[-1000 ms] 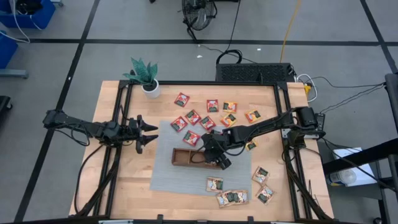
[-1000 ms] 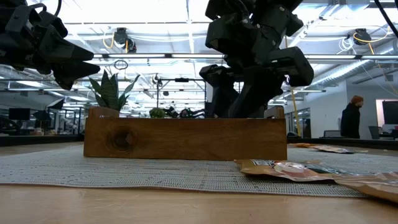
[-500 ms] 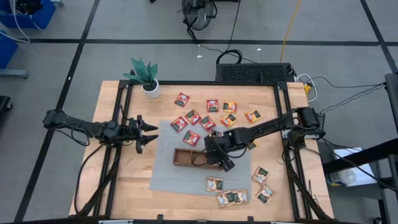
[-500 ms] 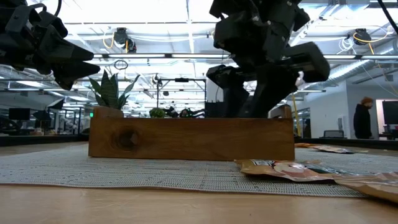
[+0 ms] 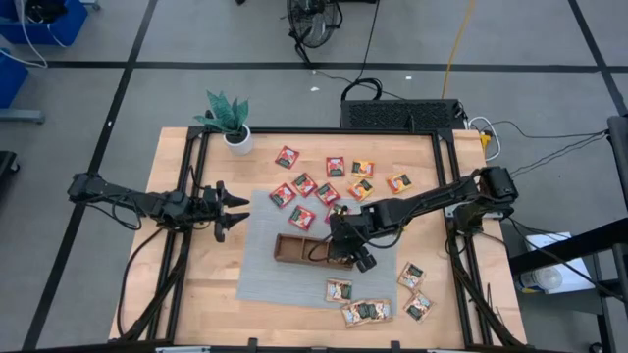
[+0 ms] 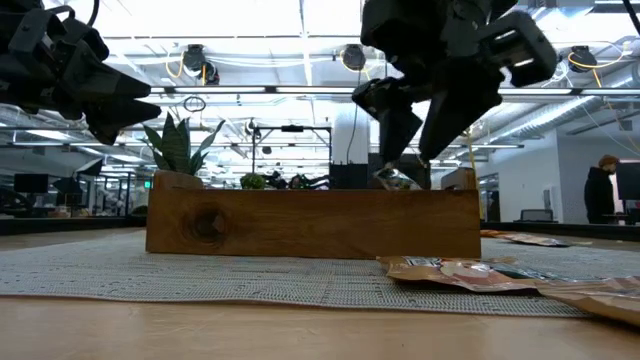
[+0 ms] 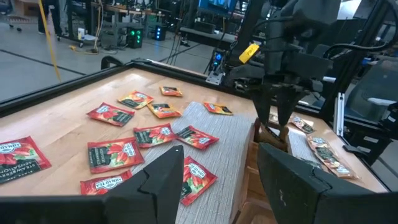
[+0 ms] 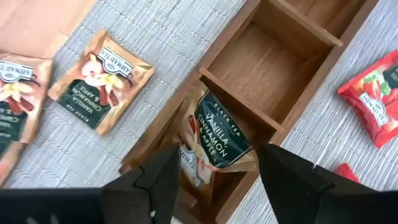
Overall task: Pick & Place Tea
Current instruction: Put the brown tea bag into the right compartment of the wood organizer
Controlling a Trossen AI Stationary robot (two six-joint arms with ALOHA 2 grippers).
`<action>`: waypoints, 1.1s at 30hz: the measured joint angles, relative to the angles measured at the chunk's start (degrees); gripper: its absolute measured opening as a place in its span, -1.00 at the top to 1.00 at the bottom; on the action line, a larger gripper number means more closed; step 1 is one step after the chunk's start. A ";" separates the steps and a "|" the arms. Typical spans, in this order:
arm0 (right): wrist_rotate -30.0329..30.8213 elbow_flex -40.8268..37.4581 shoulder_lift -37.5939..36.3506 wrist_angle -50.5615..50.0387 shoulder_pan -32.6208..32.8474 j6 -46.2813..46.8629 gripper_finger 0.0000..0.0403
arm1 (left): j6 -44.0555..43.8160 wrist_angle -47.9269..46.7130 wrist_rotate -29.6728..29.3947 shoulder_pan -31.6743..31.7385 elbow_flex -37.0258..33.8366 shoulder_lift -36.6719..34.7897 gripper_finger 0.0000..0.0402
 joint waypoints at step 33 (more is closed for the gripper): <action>0.63 -0.07 0.03 -1.20 3.86 5.86 0.97 | -0.01 0.01 0.02 0.01 0.00 -0.02 -0.02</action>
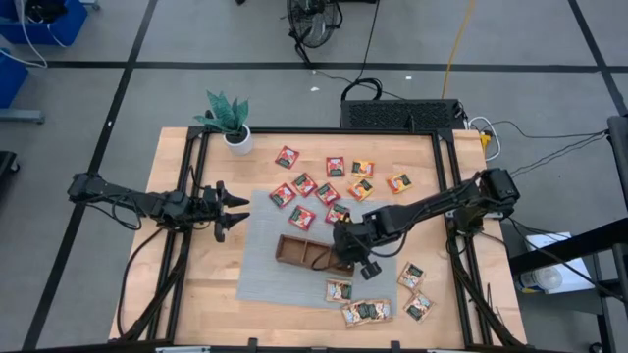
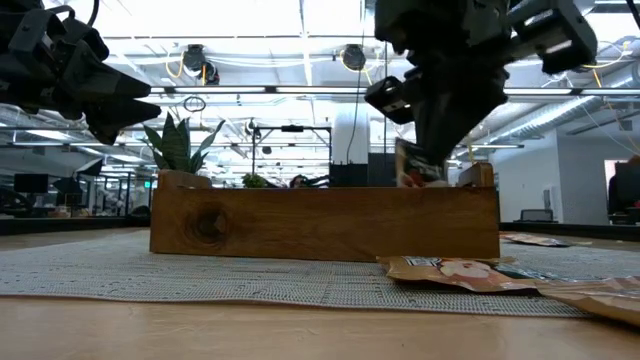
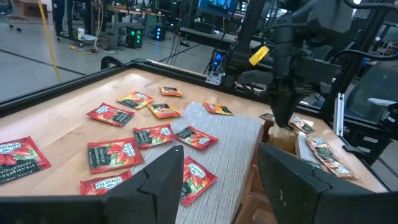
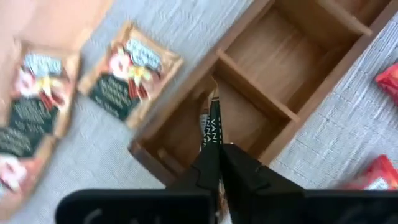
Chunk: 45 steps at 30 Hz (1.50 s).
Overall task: Pick & Place Tea
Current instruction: Put the brown tea bag into the right compartment of the wood organizer
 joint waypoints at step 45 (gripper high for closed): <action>32.69 -3.98 0.02 0.91 10.99 39.08 0.77 | -0.01 0.01 0.01 -0.01 0.00 0.00 -0.02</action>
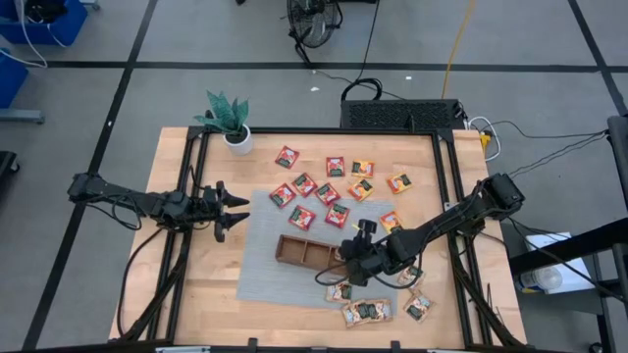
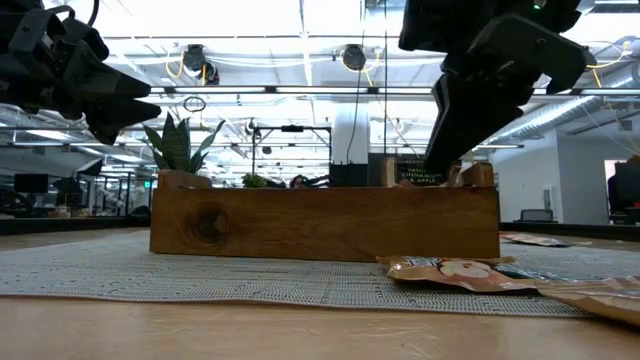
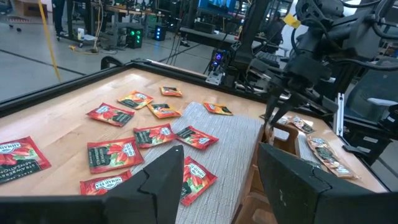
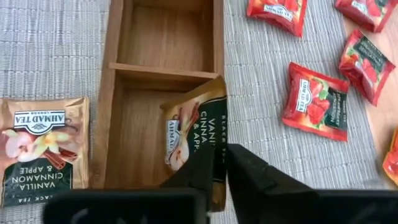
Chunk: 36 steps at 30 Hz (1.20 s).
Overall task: Pick & Place Tea
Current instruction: Put the brown tea bag into the right compartment of the wood organizer
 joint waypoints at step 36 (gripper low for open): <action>-20.01 7.86 7.49 -1.26 -4.87 -10.74 1.00 | 0.01 0.00 0.01 0.02 0.00 0.01 -0.02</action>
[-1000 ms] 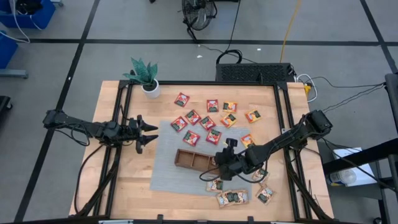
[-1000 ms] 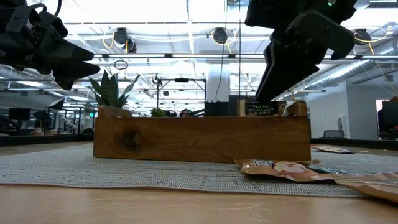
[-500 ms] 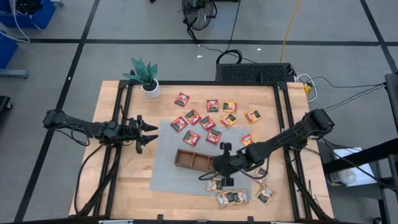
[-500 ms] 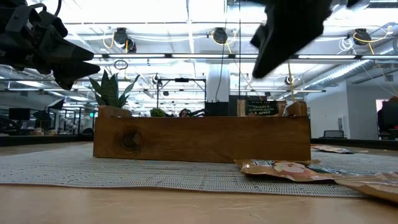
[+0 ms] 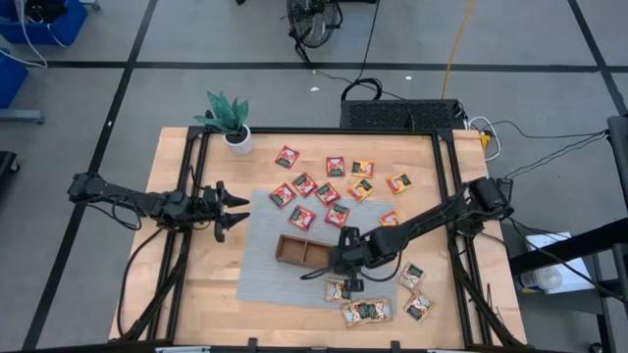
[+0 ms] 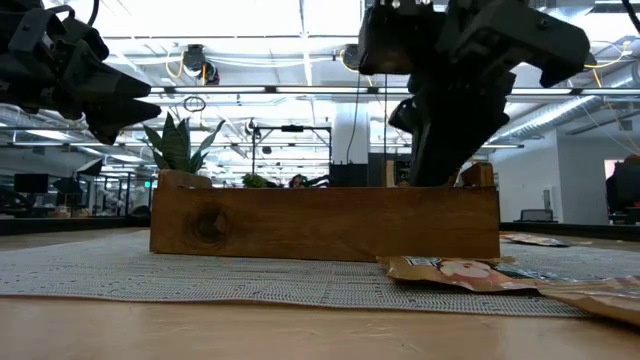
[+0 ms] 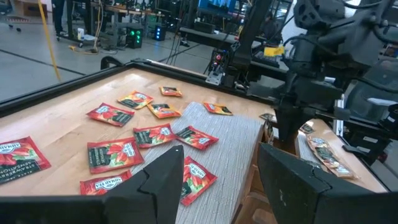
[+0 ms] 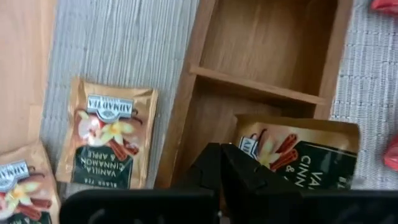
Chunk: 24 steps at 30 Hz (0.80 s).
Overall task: Pick & Place Tea
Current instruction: Put the brown tea bag into the right compartment of the wood organizer
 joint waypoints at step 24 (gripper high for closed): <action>1.57 16.80 14.74 -23.03 -0.37 -6.73 1.00 | 0.01 -0.02 -0.01 0.00 0.00 0.00 -0.02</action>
